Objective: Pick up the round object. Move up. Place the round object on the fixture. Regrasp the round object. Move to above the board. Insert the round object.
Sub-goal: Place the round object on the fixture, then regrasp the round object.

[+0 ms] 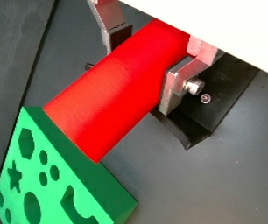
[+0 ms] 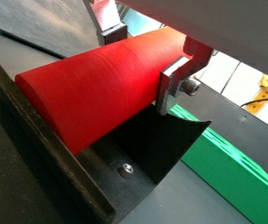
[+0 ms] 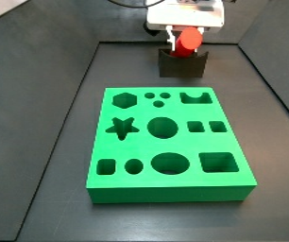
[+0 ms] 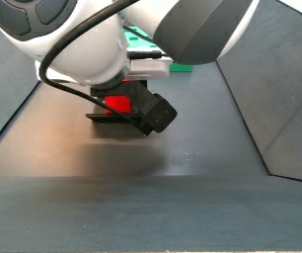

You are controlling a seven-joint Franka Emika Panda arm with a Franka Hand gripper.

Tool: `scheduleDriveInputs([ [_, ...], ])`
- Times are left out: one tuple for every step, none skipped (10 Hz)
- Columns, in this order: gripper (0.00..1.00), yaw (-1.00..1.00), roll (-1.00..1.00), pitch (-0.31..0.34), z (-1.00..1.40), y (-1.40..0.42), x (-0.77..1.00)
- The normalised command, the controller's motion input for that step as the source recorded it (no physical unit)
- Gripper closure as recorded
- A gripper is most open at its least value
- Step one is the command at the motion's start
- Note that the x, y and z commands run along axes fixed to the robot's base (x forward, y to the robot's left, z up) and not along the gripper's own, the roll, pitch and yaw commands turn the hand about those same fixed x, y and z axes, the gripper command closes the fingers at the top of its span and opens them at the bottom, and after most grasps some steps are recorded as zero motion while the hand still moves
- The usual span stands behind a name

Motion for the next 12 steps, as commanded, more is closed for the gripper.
scheduleDriveInputs([
  [1.00,0.00,0.00,0.000,-0.17,-0.50,0.00],
  [0.00,0.00,0.00,0.000,0.00,0.00,0.00],
  [0.00,-0.01,-0.05,-0.033,1.00,0.00,0.00],
  [0.00,0.00,-0.04,-0.026,1.00,0.00,-0.01],
  [0.00,0.01,-0.01,-0.015,1.00,0.00,-0.02],
  [0.00,0.02,0.01,-0.006,1.00,0.00,-0.03],
  [0.00,0.03,0.03,0.015,1.00,0.00,-0.03],
  [0.00,0.03,0.04,0.032,0.88,0.00,-0.04],
  [0.00,0.02,0.04,0.056,0.64,0.00,-0.03],
  [0.00,0.01,0.05,0.073,0.46,0.00,-0.03],
  [0.00,0.00,0.05,0.085,0.22,0.00,-0.02],
  [0.00,0.03,1.00,0.063,0.92,-1.00,0.00],
])
